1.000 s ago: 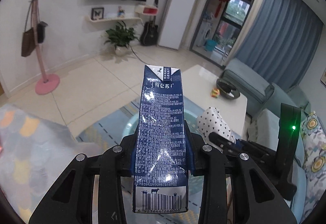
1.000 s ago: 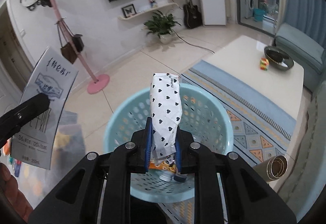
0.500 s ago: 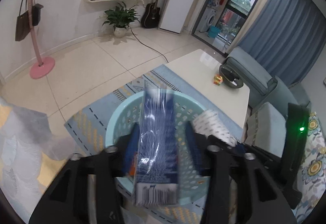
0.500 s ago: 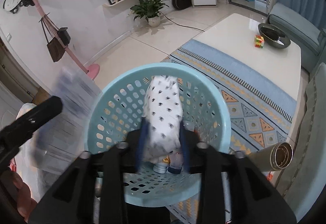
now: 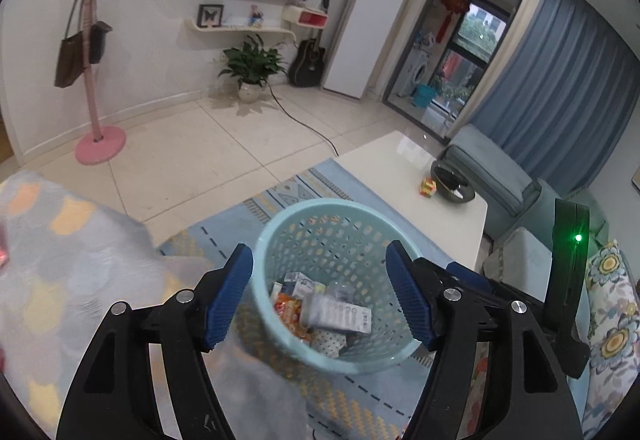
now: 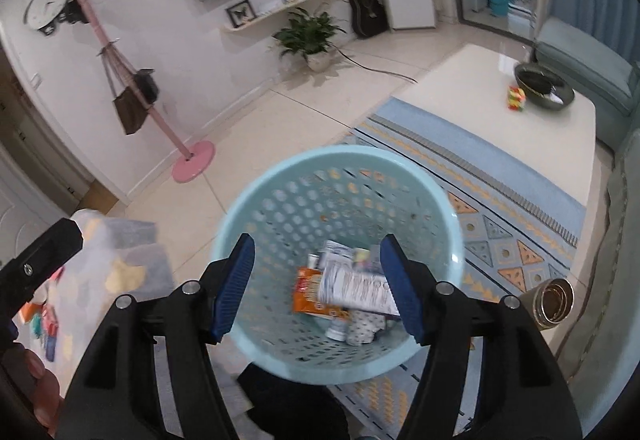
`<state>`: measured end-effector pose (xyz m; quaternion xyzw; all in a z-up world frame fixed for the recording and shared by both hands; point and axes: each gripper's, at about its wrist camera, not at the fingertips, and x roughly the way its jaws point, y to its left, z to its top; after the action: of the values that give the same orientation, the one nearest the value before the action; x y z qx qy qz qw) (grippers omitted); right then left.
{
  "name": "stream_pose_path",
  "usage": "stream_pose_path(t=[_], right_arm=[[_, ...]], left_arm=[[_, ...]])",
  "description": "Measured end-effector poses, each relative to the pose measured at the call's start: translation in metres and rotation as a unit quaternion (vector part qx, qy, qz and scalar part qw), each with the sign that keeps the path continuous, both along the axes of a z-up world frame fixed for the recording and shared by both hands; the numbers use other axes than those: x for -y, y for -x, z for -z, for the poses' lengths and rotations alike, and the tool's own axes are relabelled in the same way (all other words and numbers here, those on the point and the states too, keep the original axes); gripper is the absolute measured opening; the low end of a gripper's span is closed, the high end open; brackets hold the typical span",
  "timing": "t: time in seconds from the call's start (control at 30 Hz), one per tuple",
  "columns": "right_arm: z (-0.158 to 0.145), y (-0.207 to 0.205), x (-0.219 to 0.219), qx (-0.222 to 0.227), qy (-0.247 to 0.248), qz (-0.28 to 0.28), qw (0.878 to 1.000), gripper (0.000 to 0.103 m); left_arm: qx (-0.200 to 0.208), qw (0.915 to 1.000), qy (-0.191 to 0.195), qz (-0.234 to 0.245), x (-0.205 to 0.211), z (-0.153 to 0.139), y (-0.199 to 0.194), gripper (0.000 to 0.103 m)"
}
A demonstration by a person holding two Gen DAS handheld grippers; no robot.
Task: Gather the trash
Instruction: 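Drop the tissue pack into the basket with the right tool while the left tool drops the carton, then grasp the pink packet with the right tool while the left tool grasps the orange paper cup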
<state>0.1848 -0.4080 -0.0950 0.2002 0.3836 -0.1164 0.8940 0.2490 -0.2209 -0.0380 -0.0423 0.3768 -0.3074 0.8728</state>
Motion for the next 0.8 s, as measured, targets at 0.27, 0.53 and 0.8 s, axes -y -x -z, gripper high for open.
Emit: stream_pose_path(t=[0.27,0.53,0.8], right_arm=[[-0.050,-0.007,-0.076,0.050,0.026,-0.080,0.995,0.069],[-0.078,-0.034,-0.187,0.078,0.053,-0.186,0.978,0.069],[-0.084,-0.070,-0.300,0.094,0.073,-0.295,0.948,0.068]], left_arm=[[0.032,0.9970,0.013,-0.070,-0.087,-0.035,0.022,0.068],[0.057,0.9825,-0.011,-0.177,-0.196,-0.052,0.036,0.068],[0.052,0.9567,-0.005,-0.286,-0.317,-0.055,0.035,0.068]])
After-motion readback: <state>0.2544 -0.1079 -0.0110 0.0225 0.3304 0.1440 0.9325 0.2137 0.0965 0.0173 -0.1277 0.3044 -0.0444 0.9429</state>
